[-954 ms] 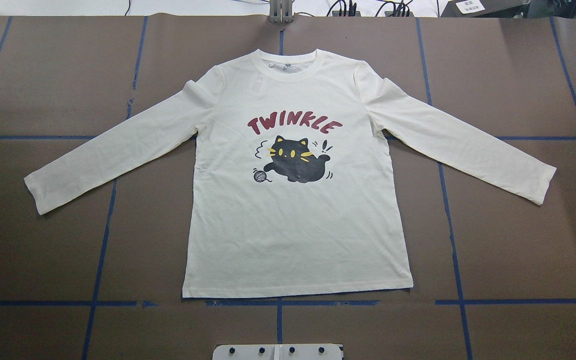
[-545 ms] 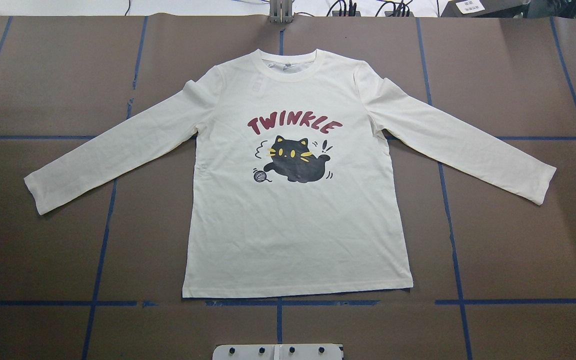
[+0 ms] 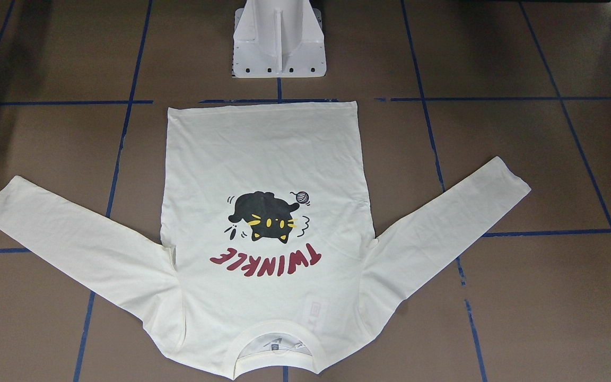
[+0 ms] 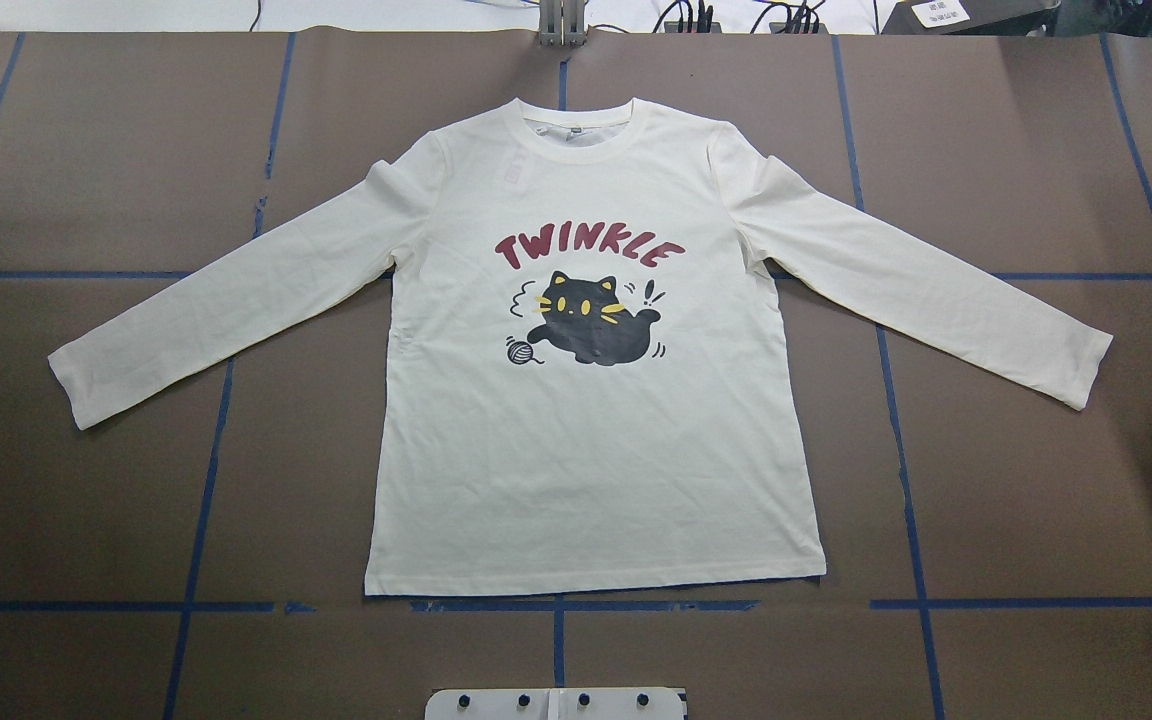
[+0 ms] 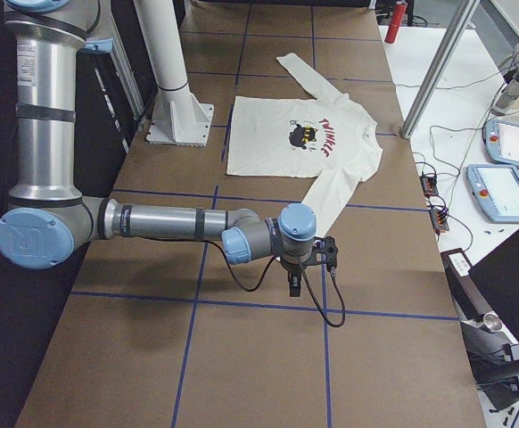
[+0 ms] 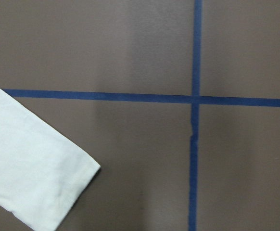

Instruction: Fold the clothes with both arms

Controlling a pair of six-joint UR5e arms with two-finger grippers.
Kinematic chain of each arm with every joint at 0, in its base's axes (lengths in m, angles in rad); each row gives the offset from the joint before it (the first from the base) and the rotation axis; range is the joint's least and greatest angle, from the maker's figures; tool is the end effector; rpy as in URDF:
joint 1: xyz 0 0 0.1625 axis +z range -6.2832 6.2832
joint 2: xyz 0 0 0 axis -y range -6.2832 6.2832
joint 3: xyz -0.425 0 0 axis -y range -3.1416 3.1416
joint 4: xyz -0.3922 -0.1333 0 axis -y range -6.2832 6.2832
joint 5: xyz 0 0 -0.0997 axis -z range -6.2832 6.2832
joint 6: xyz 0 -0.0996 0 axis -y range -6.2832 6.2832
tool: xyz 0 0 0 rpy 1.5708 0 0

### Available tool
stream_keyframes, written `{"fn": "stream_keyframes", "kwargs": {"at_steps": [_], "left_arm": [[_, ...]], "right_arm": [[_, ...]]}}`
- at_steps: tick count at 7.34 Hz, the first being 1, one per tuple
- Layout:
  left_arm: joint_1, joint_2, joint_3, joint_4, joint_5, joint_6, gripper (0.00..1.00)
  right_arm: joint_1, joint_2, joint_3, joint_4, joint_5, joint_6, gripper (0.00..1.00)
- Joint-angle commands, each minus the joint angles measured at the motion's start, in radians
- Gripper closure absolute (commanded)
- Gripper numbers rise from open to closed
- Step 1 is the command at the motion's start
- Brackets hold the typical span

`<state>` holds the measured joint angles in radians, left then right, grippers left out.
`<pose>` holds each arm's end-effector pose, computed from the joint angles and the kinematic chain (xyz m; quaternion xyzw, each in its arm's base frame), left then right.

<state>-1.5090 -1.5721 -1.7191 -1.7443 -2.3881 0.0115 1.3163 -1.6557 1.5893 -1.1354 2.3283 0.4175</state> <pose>-0.0294 -0.5073 0.5620 0.1377 0.3958 0.0971 0.9028 -0.0567 -0.4754 0.6435 0.0411 -0.3994 0.0068 0.9158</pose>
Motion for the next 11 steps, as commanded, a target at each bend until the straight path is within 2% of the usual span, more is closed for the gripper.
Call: {"fn": "stream_keyframes", "kwargs": {"at_steps": [1,4,10,11], "left_arm": [[0.003,-0.003,0.009,-0.006,-0.025,-0.001,0.00],[0.003,-0.002,0.010,-0.015,-0.023,0.002,0.00],[0.003,-0.002,0.003,-0.015,-0.025,0.004,0.00],[0.001,-0.002,0.003,-0.015,-0.025,0.004,0.00]], "right_arm": [[-0.200,0.020,-0.023,0.187,-0.111,0.287,0.00],[-0.262,0.037,-0.060,0.192,-0.113,0.336,0.00],[-0.270,0.042,-0.112,0.190,-0.116,0.328,0.00],[-0.270,0.042,-0.111,0.190,-0.116,0.336,0.22]]}}
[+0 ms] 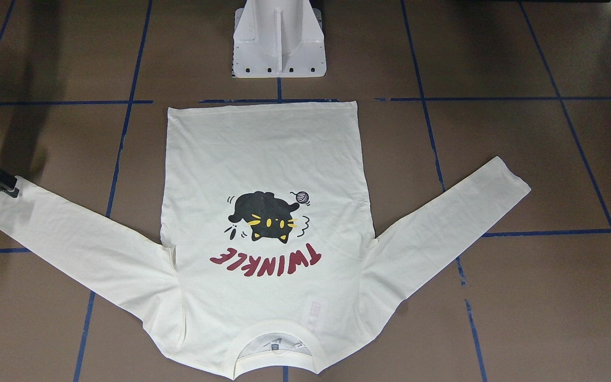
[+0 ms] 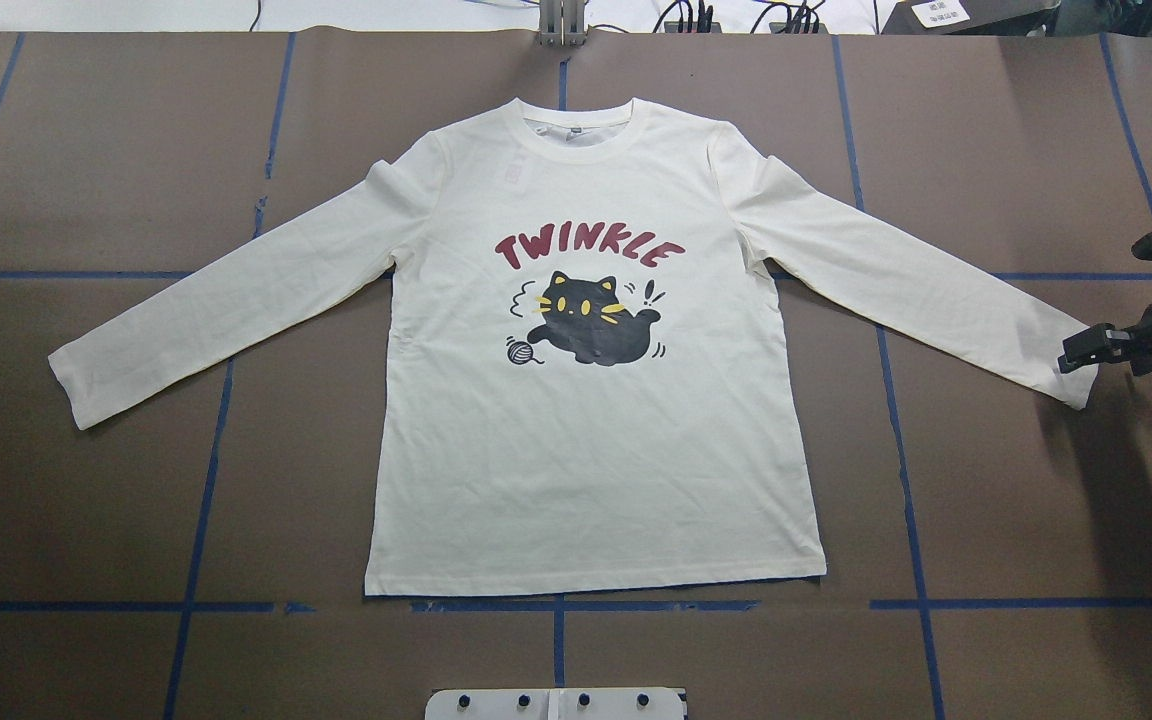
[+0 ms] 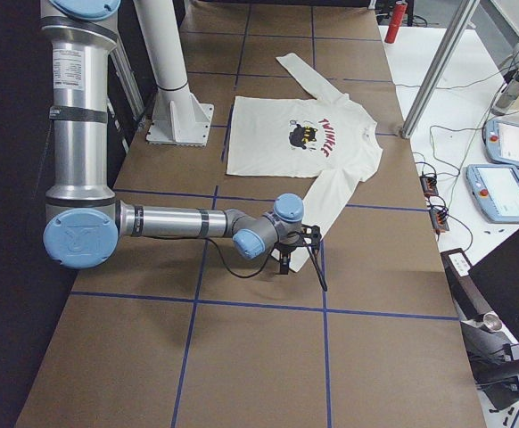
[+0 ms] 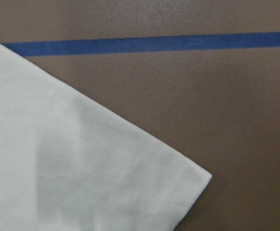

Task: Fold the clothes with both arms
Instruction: 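Grasp the sleeve cuff nearest the right gripper with the right gripper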

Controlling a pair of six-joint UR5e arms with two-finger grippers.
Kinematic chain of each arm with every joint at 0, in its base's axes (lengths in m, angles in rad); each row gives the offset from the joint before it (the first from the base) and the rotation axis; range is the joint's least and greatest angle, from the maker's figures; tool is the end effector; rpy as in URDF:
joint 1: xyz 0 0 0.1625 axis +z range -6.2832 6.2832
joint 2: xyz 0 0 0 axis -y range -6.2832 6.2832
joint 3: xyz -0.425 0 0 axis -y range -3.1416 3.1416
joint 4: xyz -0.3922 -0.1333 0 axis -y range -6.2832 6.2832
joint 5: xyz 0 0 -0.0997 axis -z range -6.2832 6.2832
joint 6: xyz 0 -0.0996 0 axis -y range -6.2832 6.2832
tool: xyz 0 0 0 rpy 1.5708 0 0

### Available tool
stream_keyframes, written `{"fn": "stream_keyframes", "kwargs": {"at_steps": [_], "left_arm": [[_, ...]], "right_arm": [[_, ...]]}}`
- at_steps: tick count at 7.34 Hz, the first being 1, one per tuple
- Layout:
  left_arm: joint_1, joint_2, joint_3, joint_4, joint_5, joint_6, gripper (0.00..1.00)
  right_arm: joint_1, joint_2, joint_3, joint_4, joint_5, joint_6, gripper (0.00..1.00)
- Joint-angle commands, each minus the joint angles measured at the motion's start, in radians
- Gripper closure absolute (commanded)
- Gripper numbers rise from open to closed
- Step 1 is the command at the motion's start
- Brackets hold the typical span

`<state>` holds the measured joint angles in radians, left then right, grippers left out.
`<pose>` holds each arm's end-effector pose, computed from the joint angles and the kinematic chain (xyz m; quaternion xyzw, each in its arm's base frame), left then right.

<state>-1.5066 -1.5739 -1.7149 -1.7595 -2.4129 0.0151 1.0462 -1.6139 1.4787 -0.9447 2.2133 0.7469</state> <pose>-0.0265 -0.5080 0.5597 0.1426 0.4066 0.1039 0.8964 -0.1846 -0.4660 0.6633 0.0036 -0.3834 0.0258 0.9232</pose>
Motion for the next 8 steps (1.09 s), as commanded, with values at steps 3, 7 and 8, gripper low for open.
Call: {"fn": "stream_keyframes", "kwargs": {"at_steps": [3,7,8], "left_arm": [[-0.001,0.003,-0.005,0.000,0.000,0.000,0.00],[0.000,0.002,-0.006,0.000,-0.002,-0.001,0.00],[-0.001,0.003,-0.006,0.000,-0.002,-0.003,0.00]], "right_arm": [[0.000,0.003,0.000,-0.002,0.000,0.005,0.95],[0.003,0.019,0.046,0.001,0.011,0.006,1.00],[0.001,0.022,0.105,0.000,0.013,0.009,1.00]]}}
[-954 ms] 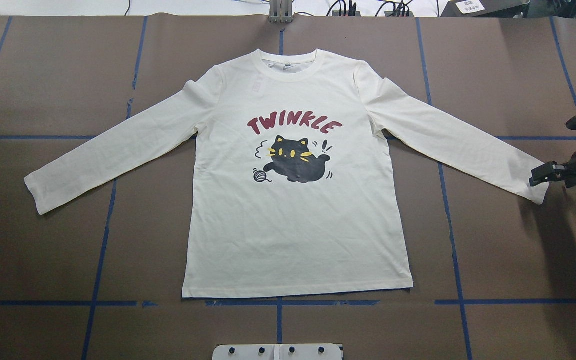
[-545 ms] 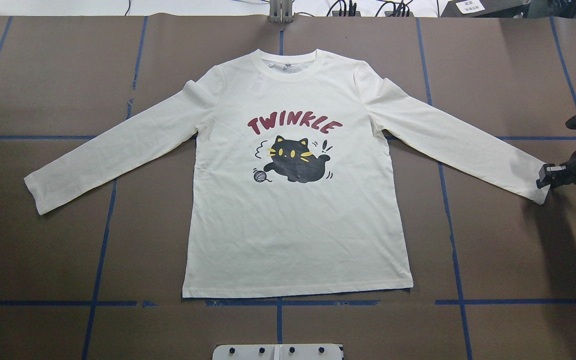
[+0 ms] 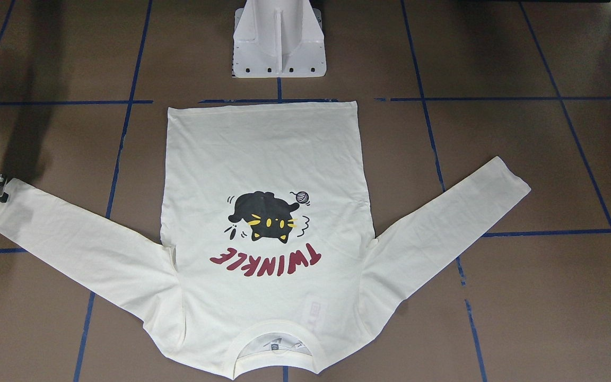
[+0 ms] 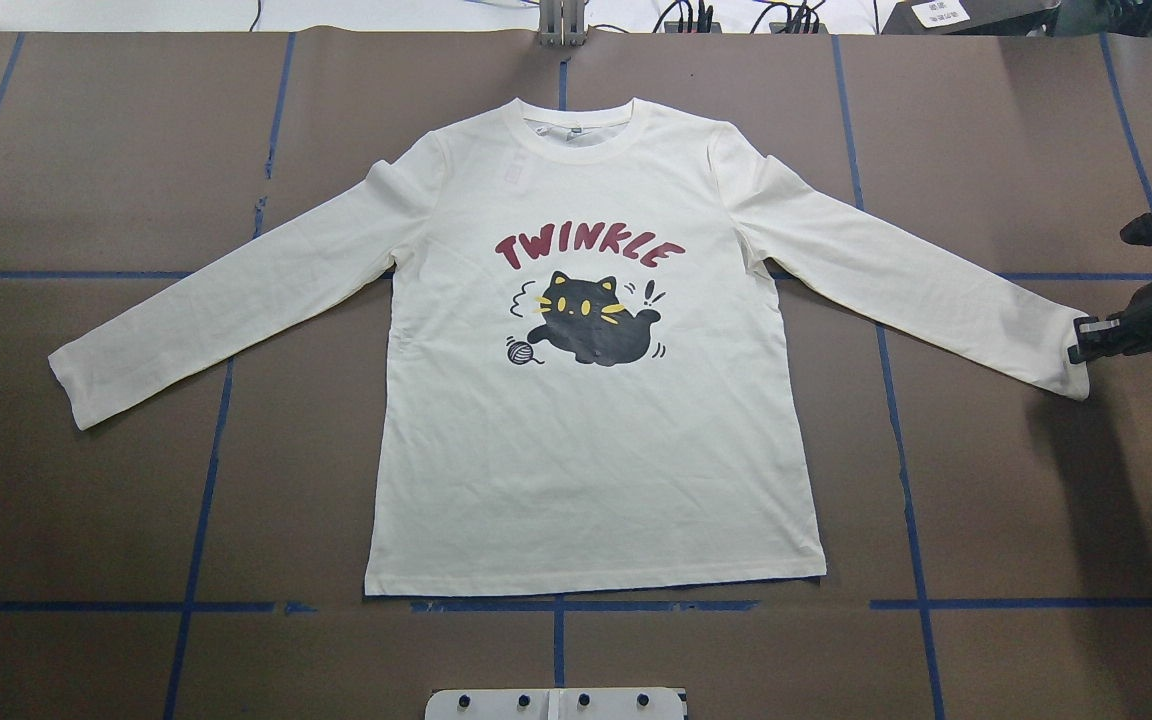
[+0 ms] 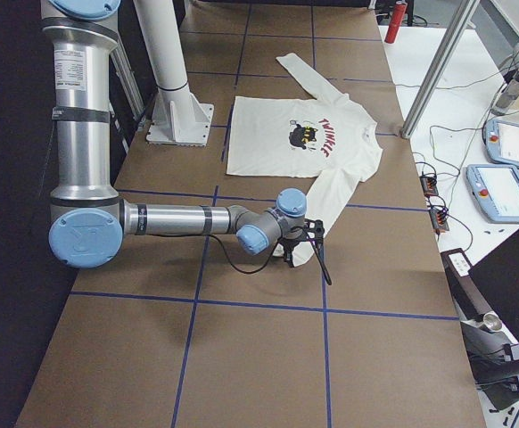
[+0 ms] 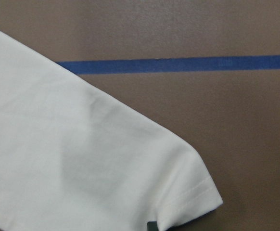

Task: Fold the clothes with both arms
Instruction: 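Grasp the sleeve cuff nearest the right gripper with the right gripper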

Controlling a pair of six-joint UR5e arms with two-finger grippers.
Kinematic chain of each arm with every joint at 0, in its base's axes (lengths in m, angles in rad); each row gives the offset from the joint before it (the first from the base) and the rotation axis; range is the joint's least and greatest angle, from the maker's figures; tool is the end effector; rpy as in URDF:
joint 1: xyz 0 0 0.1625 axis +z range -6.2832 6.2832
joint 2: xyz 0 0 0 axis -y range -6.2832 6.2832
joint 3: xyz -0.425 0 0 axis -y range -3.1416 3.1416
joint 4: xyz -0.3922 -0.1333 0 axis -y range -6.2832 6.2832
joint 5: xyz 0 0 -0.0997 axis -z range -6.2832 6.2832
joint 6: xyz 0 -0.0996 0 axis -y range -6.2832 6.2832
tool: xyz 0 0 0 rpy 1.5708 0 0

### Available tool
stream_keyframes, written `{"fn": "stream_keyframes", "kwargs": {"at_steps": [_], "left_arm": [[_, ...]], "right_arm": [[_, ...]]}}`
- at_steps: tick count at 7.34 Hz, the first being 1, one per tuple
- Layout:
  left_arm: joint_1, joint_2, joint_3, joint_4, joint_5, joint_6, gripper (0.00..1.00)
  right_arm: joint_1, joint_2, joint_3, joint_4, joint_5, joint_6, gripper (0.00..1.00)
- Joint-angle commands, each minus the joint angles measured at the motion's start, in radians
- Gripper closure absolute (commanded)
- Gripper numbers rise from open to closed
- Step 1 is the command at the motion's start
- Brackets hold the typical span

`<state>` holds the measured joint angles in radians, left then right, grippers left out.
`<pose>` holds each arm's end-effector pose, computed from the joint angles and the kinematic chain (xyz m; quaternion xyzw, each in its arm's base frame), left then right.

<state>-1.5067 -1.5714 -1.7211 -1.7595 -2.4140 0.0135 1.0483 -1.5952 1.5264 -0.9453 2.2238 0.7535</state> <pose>-0.0265 -0.5068 0.5578 0.1439 0.4071 0.1040 0.8960 -0.1901 -0.4760 0.6288 0.0254 -0.4027 0.0174 0.9148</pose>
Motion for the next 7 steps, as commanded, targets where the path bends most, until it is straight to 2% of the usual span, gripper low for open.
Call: {"fn": "stream_keyframes", "kwargs": {"at_steps": [1,3,4,5,7], "left_arm": [[0.000,-0.001,0.000,0.000,-0.001,-0.001,0.00],[-0.001,-0.002,0.001,0.000,-0.001,-0.001,0.00],[-0.001,-0.004,0.003,0.000,-0.001,-0.001,0.00],[-0.001,-0.003,0.003,0.000,-0.001,-0.001,0.00],[-0.001,0.002,0.000,0.000,-0.001,-0.003,0.00]], "right_arm": [[0.002,0.055,0.095,-0.003,0.038,0.019,1.00],[0.002,0.266,0.094,-0.006,0.161,0.162,1.00],[0.001,0.375,0.072,-0.007,0.165,0.256,1.00],[-0.004,0.506,0.020,-0.007,0.169,0.347,1.00],[-0.027,0.779,-0.166,-0.006,0.171,0.403,1.00]]}}
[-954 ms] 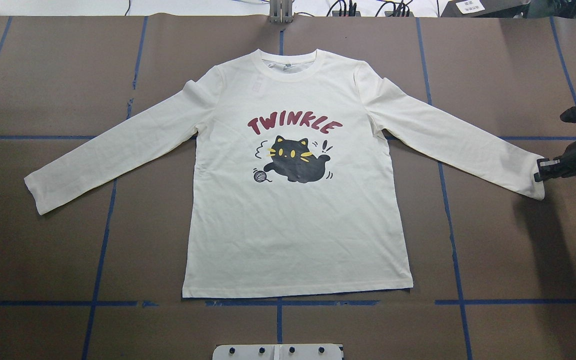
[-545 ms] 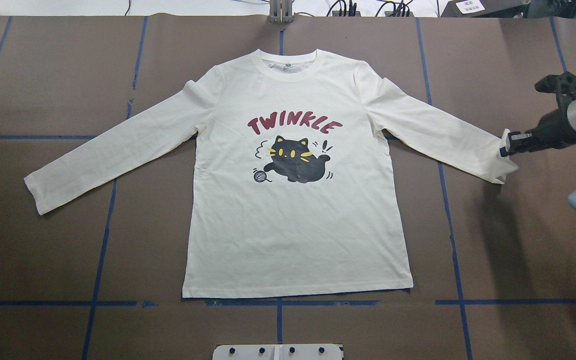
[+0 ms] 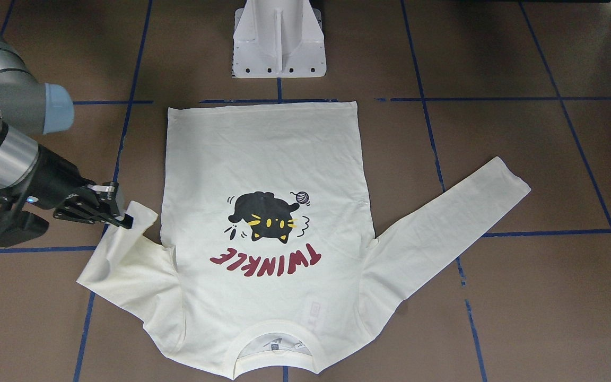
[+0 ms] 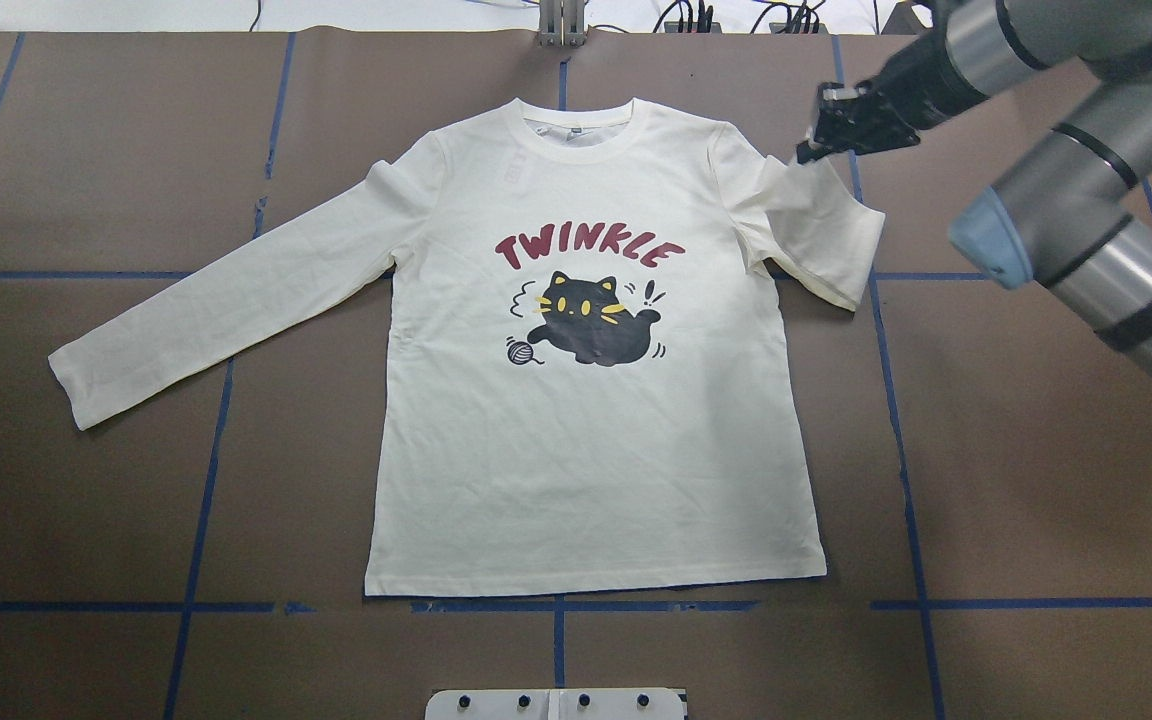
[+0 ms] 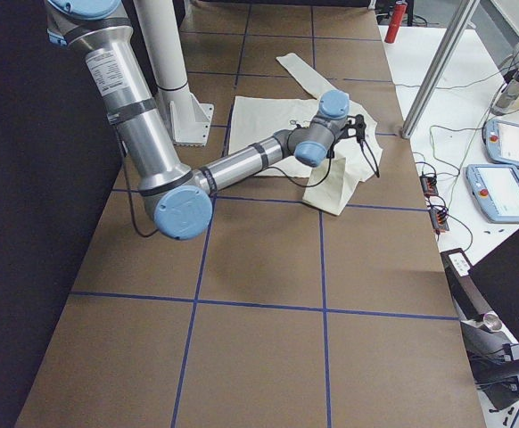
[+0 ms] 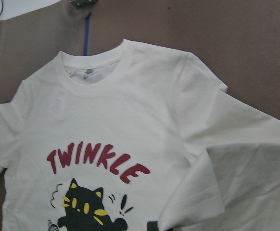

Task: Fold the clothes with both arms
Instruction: 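Carry the sleeve across the shirt body toward the collar with the right gripper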

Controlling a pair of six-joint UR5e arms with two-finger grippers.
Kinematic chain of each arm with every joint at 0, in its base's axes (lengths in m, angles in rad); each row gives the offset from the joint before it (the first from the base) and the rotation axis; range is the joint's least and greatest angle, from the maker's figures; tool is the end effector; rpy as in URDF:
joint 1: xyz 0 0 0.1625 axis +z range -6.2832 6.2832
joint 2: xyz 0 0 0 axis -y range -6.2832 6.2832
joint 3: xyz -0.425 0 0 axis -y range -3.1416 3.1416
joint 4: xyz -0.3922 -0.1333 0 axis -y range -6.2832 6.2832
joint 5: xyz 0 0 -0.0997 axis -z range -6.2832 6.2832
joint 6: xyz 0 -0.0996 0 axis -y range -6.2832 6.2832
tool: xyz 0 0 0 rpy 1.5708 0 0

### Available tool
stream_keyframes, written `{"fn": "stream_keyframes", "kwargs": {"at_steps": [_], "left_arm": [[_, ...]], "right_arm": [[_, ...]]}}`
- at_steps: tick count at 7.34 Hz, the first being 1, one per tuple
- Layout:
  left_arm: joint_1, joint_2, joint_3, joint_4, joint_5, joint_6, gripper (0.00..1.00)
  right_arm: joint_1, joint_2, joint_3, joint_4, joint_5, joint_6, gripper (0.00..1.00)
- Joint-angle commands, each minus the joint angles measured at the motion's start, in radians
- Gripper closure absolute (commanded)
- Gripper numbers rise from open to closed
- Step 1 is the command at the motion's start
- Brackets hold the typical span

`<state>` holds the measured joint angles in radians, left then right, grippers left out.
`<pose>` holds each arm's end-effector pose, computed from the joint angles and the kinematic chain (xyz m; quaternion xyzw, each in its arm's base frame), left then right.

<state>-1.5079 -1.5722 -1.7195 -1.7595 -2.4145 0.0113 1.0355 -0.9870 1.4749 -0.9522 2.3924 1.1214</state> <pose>-0.0271 -0.5071 0.5582 0.1434 0.4074 0.1023 0.8961 -0.2980 -0.6208 0.2745 0.0754 -0.5847 0.0244 0.8074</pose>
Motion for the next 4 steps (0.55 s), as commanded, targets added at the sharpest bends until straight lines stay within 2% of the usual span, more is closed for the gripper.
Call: {"fn": "stream_keyframes", "kwargs": {"at_steps": [1,2,3,4], "left_arm": [[0.000,0.004,0.000,0.000,0.000,0.001,0.00],[0.000,0.004,0.001,0.000,0.000,0.001,0.00],[0.000,0.004,0.006,0.000,0.000,0.001,0.00],[0.000,0.006,0.011,0.000,0.000,0.001,0.00]], "right_arm": [[-0.070,0.329,-0.249,0.001,-0.016,0.028,1.00],[-0.169,0.459,-0.359,0.001,-0.150,0.028,1.00],[-0.283,0.543,-0.446,0.003,-0.318,0.028,1.00],[-0.340,0.572,-0.490,0.006,-0.394,0.023,1.00]]}}
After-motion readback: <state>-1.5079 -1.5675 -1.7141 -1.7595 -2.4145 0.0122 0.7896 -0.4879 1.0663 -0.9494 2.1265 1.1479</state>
